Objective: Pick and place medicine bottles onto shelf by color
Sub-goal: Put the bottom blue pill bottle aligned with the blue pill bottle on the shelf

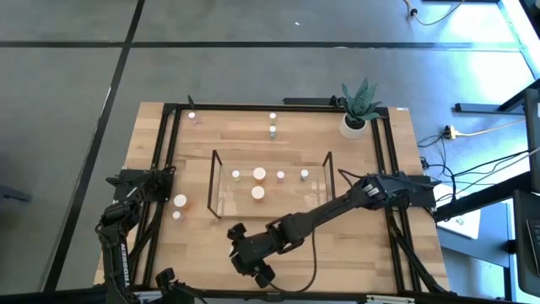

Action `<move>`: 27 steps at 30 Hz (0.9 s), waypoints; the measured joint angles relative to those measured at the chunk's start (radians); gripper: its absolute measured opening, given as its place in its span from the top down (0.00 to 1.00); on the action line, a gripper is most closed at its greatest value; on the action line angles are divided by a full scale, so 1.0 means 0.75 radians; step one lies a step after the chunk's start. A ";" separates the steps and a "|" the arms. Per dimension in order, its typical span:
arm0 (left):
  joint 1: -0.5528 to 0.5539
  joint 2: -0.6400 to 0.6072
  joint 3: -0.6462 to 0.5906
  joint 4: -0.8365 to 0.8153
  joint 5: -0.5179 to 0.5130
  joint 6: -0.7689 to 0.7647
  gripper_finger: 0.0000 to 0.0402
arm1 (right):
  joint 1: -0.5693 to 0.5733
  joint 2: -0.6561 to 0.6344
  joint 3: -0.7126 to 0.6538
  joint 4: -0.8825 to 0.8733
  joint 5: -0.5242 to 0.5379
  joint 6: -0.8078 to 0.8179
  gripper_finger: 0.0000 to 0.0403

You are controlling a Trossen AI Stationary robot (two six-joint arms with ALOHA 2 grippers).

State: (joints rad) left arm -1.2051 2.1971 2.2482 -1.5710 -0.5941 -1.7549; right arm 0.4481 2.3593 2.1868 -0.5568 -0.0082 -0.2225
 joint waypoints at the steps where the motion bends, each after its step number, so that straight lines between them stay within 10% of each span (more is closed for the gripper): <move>1: 0.000 0.000 0.000 0.000 0.000 0.000 0.50 | -0.004 0.017 0.000 0.011 0.005 0.002 0.47; 27: 0.000 0.000 0.000 0.000 0.001 -0.033 0.50 | -0.089 0.130 0.000 0.033 -0.051 0.115 0.47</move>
State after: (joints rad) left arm -1.2049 2.1971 2.2479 -1.5711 -0.5938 -1.7794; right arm 0.3817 2.4565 2.1868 -0.5324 -0.0462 -0.1366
